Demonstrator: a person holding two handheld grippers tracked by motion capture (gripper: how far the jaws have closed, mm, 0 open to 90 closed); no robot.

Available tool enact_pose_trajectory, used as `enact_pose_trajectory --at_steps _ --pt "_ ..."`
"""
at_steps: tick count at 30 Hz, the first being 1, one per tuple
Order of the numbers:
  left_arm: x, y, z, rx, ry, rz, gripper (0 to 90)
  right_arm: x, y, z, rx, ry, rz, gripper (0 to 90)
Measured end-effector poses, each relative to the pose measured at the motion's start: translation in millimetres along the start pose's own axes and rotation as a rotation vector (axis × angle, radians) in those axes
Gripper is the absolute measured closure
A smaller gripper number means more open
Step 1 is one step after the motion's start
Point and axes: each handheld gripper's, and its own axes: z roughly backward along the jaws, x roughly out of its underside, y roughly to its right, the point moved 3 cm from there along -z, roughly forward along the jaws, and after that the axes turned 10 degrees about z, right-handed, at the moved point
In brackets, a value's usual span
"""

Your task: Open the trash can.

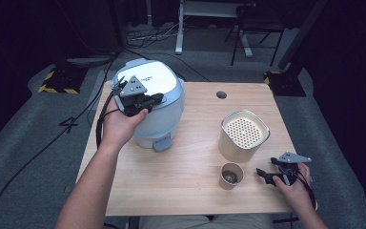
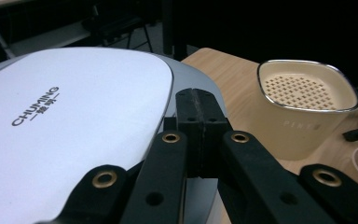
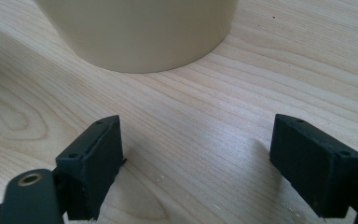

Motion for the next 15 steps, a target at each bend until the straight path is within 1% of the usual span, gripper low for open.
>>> enact_pose_trajectory --at_steps 2,5,8,11,12,14,15 --pt "-0.5 2.0 0.0 -0.016 -0.011 -0.008 90.0 0.0 -0.1 0.0 0.002 -0.001 0.000 17.3" --pt "-0.8 4.0 -0.4 -0.029 -0.025 -0.021 90.0 0.0 -0.2 0.1 0.007 -0.003 0.001 17.3" --pt "1.2 5.2 -0.8 -0.031 -0.015 -0.044 90.0 0.0 -0.3 0.2 0.007 -0.003 0.000 17.3" --pt "2.5 3.5 -0.3 -0.025 -0.012 -0.029 90.0 0.0 -0.3 0.2 0.008 -0.003 0.000 17.3" --pt "2.9 3.2 0.1 -0.006 -0.008 -0.013 90.0 0.0 -0.4 0.2 0.008 -0.003 -0.001 17.4" --pt "3.4 3.6 0.8 0.011 -0.001 0.003 89.9 0.0 -0.4 0.2 0.008 -0.003 -0.001 17.4" --pt "3.8 4.8 0.8 0.024 0.000 0.012 87.9 0.0 -0.4 0.2 0.008 -0.003 -0.001 17.4"
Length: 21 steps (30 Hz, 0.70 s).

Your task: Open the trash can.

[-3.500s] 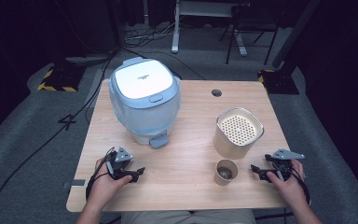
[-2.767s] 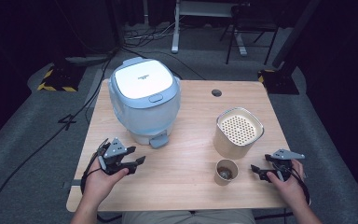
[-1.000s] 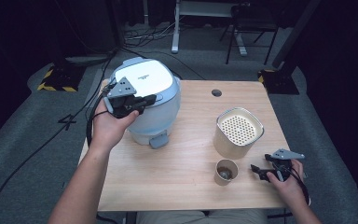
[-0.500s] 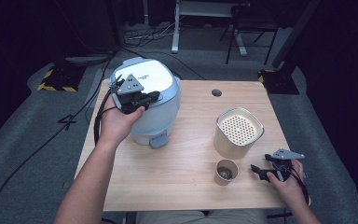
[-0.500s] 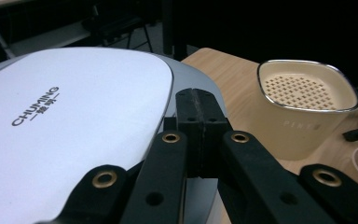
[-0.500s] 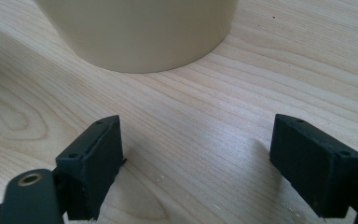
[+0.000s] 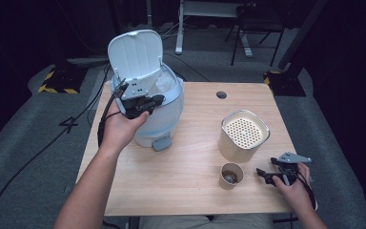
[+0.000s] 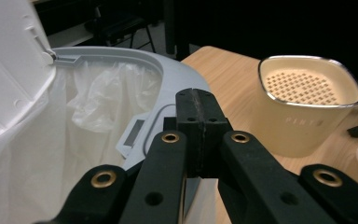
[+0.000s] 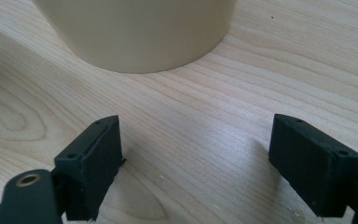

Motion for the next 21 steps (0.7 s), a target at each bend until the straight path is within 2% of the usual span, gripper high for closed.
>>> enact_pose_trajectory --at_steps 2,6,7,10,12,17,21 --pt "0.8 3.1 1.2 0.014 0.007 0.006 78.7 0.0 0.0 0.0 0.000 0.000 0.000 17.4" --pt "2.4 17.7 8.2 0.101 0.042 0.024 62.5 0.0 0.1 0.0 0.000 0.000 0.000 17.4" --pt "3.0 20.2 9.8 0.107 0.041 0.016 60.0 0.0 0.1 0.0 0.000 0.000 0.000 17.4" --pt "5.1 27.5 14.1 0.126 0.033 -0.007 55.7 0.0 0.1 0.0 0.000 0.000 0.000 17.4" --pt "9.6 39.8 21.6 0.159 0.032 -0.026 53.3 0.0 0.0 0.0 0.000 0.000 0.000 17.4" --pt "22.9 55.0 27.5 0.178 0.020 -0.046 49.1 0.0 0.0 0.0 0.000 0.000 0.000 17.4" --pt "37.8 61.2 26.0 0.190 0.005 -0.052 46.7 -0.1 0.0 -0.1 0.001 -0.001 -0.001 17.4"
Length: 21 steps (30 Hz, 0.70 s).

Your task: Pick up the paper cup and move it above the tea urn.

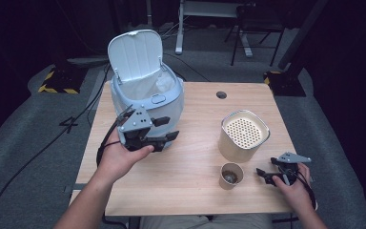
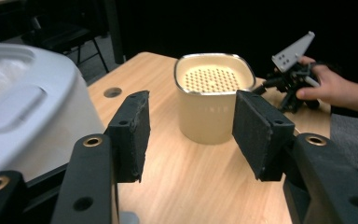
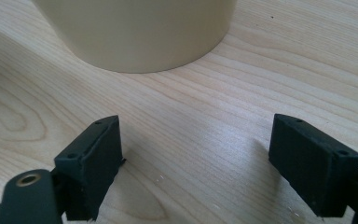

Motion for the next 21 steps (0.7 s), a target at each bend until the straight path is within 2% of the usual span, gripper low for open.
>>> enact_pose_trajectory --at_steps 6,9,11,15,19,21 --pt "28.3 4.3 -7.8 0.021 -0.019 0.011 43.6 -0.1 0.0 0.0 0.001 0.000 0.000 17.4" --pt "40.8 2.6 -10.5 0.006 -0.024 0.025 42.8 -0.1 -0.1 0.2 0.001 0.000 -0.004 17.7" --pt "51.4 -0.6 -12.9 -0.002 -0.028 0.043 42.7 0.4 -0.2 1.4 0.001 0.003 -0.013 21.1" --pt "71.0 -7.3 -17.0 -0.025 -0.044 0.067 42.4 -3.8 -2.9 12.6 -0.029 0.045 -0.052 22.0" --pt "94.9 -15.9 -20.0 -0.060 -0.047 0.106 42.1 -11.4 -8.4 25.9 -0.055 0.069 -0.035 21.2" --pt "104.5 -19.9 -22.8 -0.067 -0.075 0.131 42.4 -14.7 -11.8 31.7 -0.064 0.081 -0.042 21.0"
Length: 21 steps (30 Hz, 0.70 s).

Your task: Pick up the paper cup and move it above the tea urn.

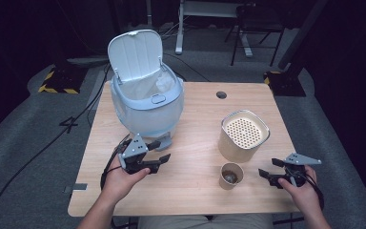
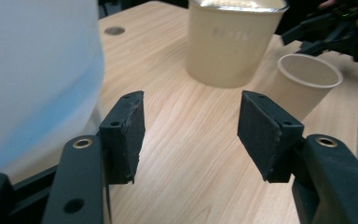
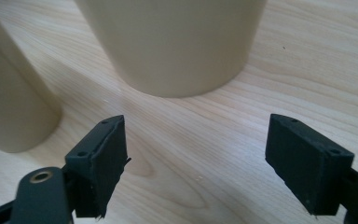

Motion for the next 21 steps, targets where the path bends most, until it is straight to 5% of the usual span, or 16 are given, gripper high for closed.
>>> enact_pose_trajectory --at_steps 11,21 --pt "31.4 -20.6 -4.8 -0.064 -0.072 0.037 40.0 -7.0 -26.1 12.5 -0.045 0.010 0.074 20.9" --pt "62.1 -38.3 -7.6 -0.146 -0.143 0.082 37.0 -26.1 -59.1 11.9 -0.158 0.053 0.138 15.8"
